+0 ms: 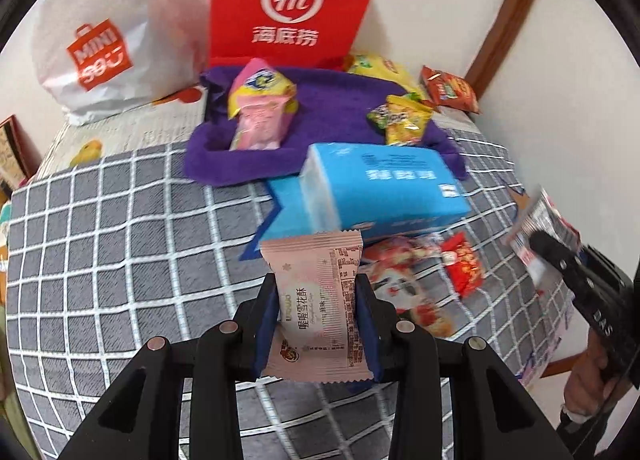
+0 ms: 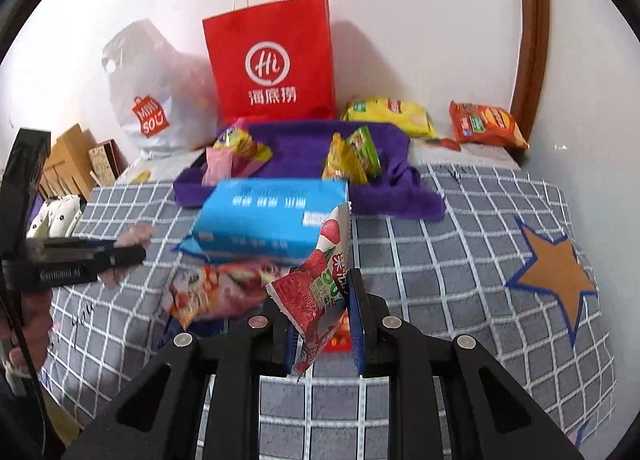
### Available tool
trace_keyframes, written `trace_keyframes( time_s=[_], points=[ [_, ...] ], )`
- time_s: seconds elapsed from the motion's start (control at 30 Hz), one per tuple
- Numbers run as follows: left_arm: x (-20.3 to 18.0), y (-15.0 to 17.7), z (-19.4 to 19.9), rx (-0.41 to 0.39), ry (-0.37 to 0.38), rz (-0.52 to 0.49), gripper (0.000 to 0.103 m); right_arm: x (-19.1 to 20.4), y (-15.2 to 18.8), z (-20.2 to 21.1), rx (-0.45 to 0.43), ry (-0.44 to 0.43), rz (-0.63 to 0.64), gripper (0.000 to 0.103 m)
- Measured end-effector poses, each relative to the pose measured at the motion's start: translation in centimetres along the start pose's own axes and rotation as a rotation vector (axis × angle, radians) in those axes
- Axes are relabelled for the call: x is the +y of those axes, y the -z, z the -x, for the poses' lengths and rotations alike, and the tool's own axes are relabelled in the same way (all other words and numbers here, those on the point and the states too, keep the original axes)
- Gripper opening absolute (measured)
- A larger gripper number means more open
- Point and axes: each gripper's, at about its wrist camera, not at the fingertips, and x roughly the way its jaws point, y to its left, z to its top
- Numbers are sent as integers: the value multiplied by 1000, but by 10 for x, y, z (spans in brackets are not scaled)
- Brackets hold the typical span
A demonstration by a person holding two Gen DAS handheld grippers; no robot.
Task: Organize snacks
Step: 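Carry the pink packet and the red-and-white bag over the purple towel with both tools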
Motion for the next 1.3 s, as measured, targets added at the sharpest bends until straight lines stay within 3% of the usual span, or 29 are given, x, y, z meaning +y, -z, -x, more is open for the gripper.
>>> trace_keyframes(
  time_s=[0.23,0.63,0.77,0.87,1.1,1.3],
  points=[
    [-18,-32,5,-21,-15,-50,35,-2,-41,-5,-37,-11,-10,21],
    [-14,-110,14,-105,-56,-68,35,-8,-123,-40,-64,17,-8,21],
    [-8,-134,4,-119,-47,-46,35,-6,-147,-56,-73,4,-12,21],
    [-6,-149,-7,-130,-88,-63,35,-6,-163,-71,-71,-31,-24,21],
    [11,-187,-26,-153,-108,-33,35,-5,-199,-103,-69,-41,-38,21],
    [33,-192,-57,-143,-104,7,35,-5,-213,-135,-67,-49,-57,21]
  ],
)
